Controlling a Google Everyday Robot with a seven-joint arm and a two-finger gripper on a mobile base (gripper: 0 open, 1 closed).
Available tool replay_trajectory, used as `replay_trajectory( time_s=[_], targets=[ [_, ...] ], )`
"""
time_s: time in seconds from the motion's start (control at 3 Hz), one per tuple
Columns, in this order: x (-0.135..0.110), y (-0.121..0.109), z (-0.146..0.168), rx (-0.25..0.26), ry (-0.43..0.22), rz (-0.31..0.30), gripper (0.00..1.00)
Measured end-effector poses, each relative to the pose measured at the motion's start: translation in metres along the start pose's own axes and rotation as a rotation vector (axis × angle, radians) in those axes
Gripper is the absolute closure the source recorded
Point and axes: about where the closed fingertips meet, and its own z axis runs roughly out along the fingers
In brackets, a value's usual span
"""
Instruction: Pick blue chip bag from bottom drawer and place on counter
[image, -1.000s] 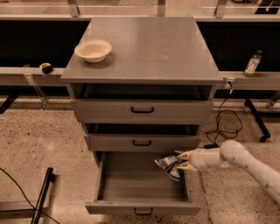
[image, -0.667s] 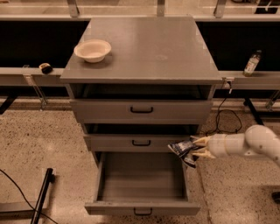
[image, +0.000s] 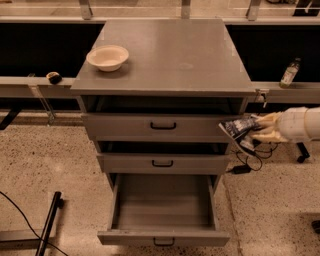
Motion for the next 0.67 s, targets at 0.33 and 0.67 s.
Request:
replay_trajectory(
  time_s=[0.33,0.67],
  targets=[
    [-0.0133,-0.0177,-0.0201,0.025,0.019,0.027,1.0],
    [-0.0195,-0.0206,-0.0207,0.021,0.005,0.016,1.0]
  ],
)
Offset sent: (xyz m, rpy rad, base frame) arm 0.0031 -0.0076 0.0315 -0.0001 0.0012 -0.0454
